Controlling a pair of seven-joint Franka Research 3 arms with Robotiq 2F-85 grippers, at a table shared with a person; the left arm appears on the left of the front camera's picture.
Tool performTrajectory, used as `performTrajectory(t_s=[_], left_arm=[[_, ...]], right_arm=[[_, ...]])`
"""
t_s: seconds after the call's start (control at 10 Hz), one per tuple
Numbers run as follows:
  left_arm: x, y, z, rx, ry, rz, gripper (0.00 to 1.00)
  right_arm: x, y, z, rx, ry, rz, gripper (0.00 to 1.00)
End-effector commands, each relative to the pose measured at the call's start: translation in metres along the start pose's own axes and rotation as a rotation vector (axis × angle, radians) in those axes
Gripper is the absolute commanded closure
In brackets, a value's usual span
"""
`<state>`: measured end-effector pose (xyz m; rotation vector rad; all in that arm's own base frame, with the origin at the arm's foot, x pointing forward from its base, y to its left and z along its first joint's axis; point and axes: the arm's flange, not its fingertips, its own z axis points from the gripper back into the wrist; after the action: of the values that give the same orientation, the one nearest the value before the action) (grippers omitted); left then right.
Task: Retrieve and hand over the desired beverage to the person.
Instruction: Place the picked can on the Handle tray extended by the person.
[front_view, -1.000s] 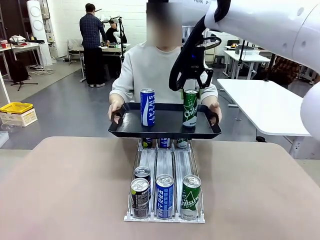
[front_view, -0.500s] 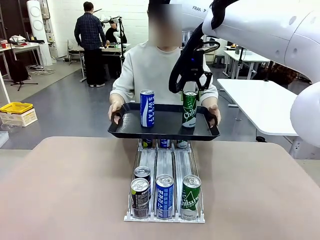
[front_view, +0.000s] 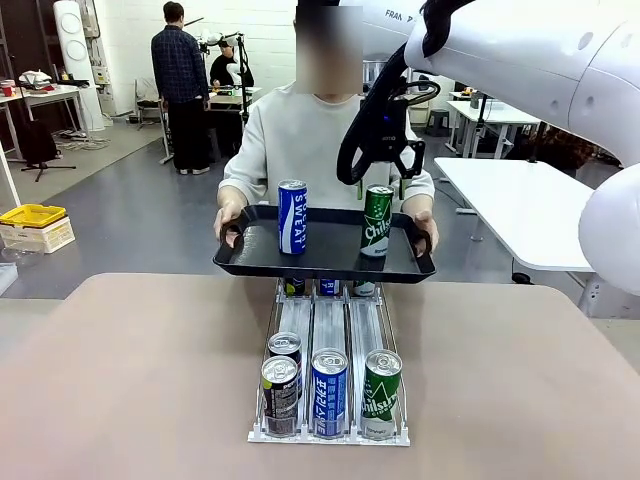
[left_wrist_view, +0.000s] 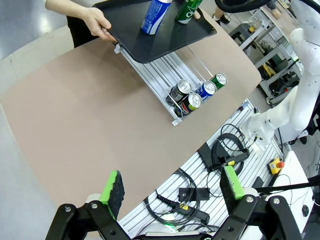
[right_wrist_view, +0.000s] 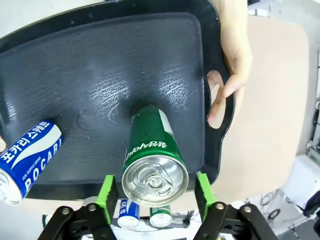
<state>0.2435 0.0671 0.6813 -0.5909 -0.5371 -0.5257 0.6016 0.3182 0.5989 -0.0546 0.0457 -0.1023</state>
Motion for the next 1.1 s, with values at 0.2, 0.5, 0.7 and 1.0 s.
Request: performTrajectory(t_s=[0.2, 0.5, 0.7, 1.0], left_arm=[[0.001, 0.0, 0.0, -0.004, -0.01, -0.009, 0.0], [0.001, 0.0, 0.0, -0.004, -0.01, -0.009, 0.0], [0.001, 0.0, 0.0, -0.004, -0.01, -0.009, 0.0], [0.001, 0.0, 0.0, -0.004, -0.01, -0.009, 0.0]], right_arm=[[0.012, 0.009, 0.015, 0.012, 0.029, 0.033, 0.0], [0.0, 0.007, 0.026, 0.043, 0.031, 0.057, 0.0], [-0.066, -0.016, 0.075, 0.112, -0.029, 0.114, 0.0], [-0.175, -0.089, 0.104, 0.207, -0.117, 0.225, 0.0]])
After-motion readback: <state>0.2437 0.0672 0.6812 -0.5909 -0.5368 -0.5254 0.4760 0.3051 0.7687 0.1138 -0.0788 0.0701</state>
